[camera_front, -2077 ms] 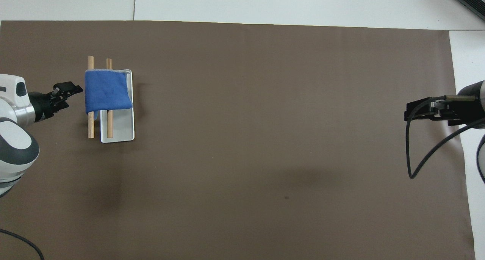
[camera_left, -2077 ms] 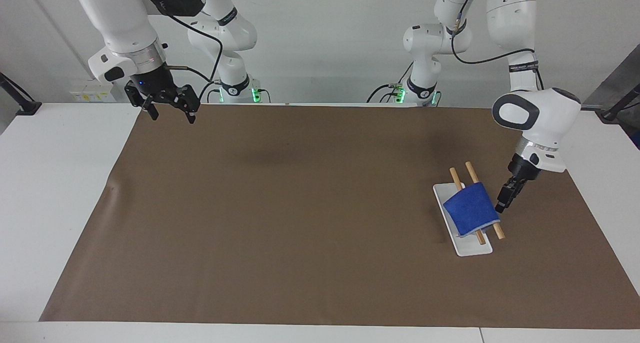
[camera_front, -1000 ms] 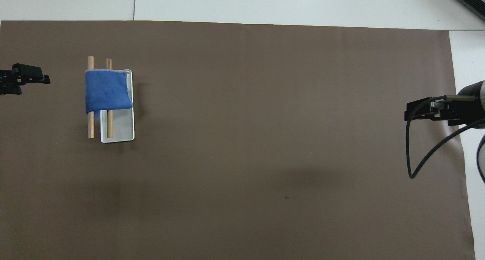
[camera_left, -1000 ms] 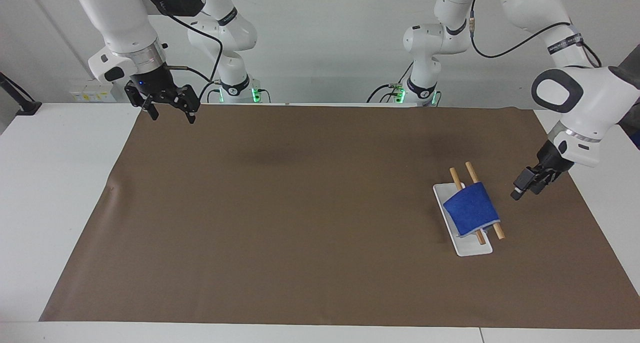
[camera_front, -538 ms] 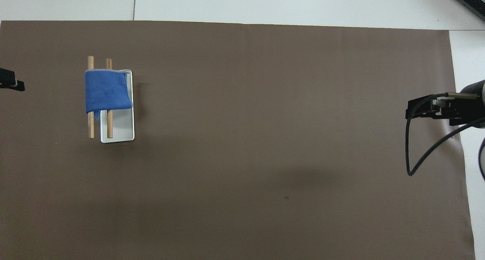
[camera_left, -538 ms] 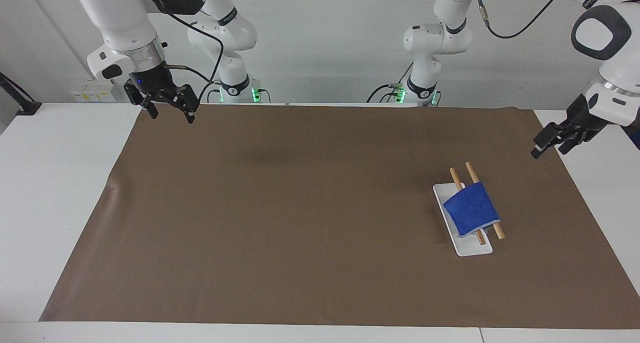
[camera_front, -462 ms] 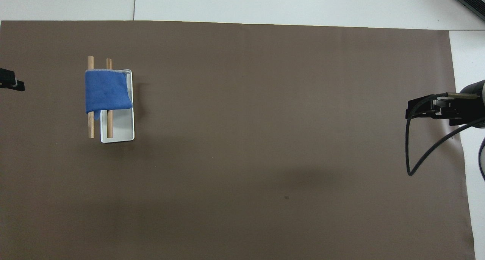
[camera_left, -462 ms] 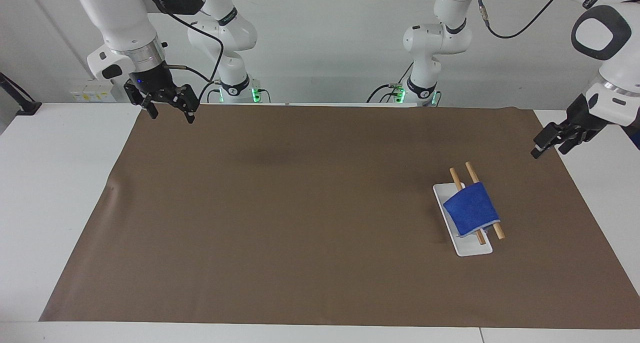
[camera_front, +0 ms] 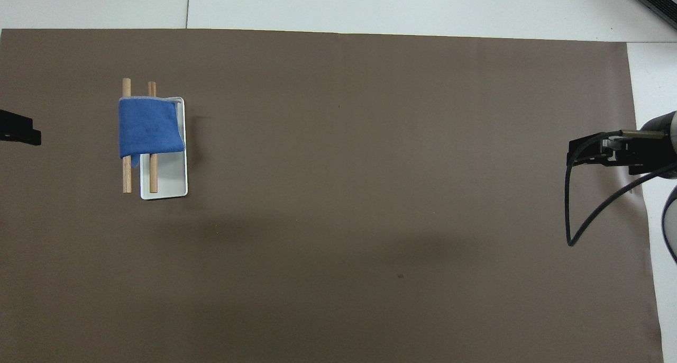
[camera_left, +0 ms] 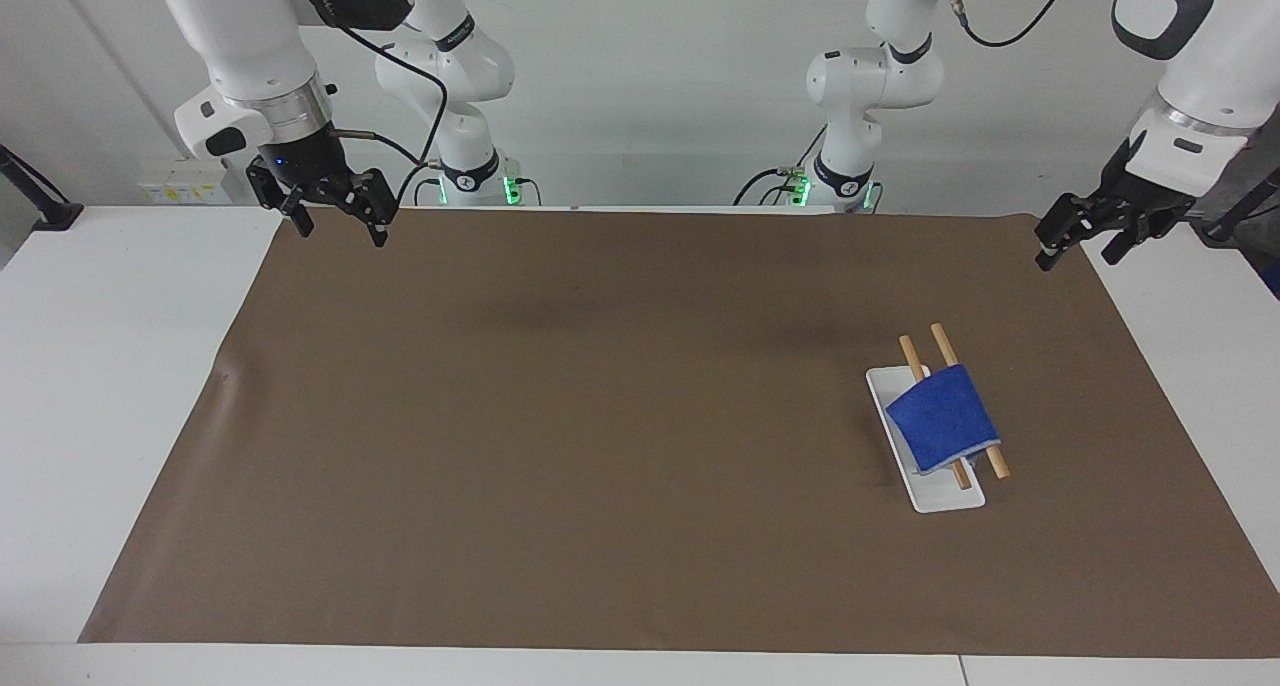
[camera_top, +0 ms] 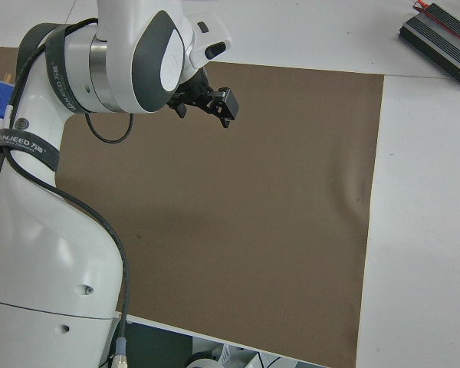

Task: Right arm passes towel to left arm to hang

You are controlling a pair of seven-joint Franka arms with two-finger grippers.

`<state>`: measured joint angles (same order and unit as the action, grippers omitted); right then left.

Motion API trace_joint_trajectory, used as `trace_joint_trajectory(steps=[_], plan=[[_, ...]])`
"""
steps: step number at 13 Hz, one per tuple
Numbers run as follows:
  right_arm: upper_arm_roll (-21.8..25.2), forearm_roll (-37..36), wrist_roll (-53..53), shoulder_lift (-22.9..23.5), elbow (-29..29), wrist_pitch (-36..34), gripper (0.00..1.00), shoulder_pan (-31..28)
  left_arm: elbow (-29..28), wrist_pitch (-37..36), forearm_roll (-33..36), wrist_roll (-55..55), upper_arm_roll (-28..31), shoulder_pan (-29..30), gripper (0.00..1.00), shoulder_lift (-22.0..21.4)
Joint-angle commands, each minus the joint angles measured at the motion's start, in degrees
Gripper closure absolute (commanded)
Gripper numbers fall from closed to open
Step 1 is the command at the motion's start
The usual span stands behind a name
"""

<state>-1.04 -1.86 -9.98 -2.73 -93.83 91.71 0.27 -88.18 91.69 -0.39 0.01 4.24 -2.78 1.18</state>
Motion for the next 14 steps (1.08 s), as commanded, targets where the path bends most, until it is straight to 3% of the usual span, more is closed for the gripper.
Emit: trace_joint_trajectory(steps=[1,3,14], plan=[[-0.54,0.54,-0.65,-0.35,0.14,0.40,0.00,-0.45,-1.29,-0.64,1.53,0.08,-0.89,-0.38,0.07,-1.35],[-0.45,2.29,1.00,-0.35,0.14,0.40,0.00,-1.06,-2.43,-0.02,1.53,0.17,-1.25,-0.64,0.00,-1.70],[-0.28,2.12,1.37,-0.52,-0.47,0.66,0.00,-0.54,-2.78,0.15,1.18,-0.54,-3.18,-1.87,0.00,-2.32]])
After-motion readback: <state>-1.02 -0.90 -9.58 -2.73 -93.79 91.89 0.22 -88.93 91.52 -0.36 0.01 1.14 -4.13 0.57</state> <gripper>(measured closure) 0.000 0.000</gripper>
